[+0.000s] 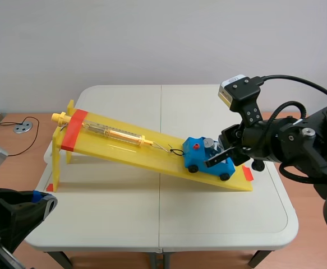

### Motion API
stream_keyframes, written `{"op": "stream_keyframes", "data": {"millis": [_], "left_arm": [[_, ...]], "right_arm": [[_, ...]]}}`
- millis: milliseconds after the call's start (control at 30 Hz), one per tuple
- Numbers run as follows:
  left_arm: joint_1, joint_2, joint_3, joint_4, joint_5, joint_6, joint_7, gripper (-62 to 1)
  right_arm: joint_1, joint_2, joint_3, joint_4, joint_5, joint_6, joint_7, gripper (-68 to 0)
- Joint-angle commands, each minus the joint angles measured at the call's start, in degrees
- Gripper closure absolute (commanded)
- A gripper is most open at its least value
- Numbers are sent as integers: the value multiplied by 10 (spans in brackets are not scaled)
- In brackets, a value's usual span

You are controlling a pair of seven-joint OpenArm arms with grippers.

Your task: Place the four metal weights on the blue cart on the ramp.

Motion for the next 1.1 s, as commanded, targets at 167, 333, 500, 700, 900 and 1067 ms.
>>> {"op": "stream_keyframes", "data": {"millis": [167, 333, 500, 700, 900, 1067], "left_arm": [[-11, 25, -9, 38, -25, -16, -49, -34], [-11, 25, -9, 38, -25, -19, -49, -34], [-11, 25, -9, 38, -25, -19, -49, -34], [-11, 25, -9, 38, -25, -19, -49, -34], [-11, 25, -9, 38, -25, -19, -49, -34], [-11, 25, -9, 38, -25, -19, -49, -34]], "right_arm": [[74, -6, 1, 21, -2, -28, 114, -7], [73, -6, -20, 21, -2, -28, 114, -7], [73, -6, -37, 20, -2, -28, 114, -7], [73, -6, -37, 20, -10, -28, 114, -7], [73, -6, -37, 20, -12, -28, 114, -51], [73, -6, -37, 20, -12, -28, 113, -199]]}}
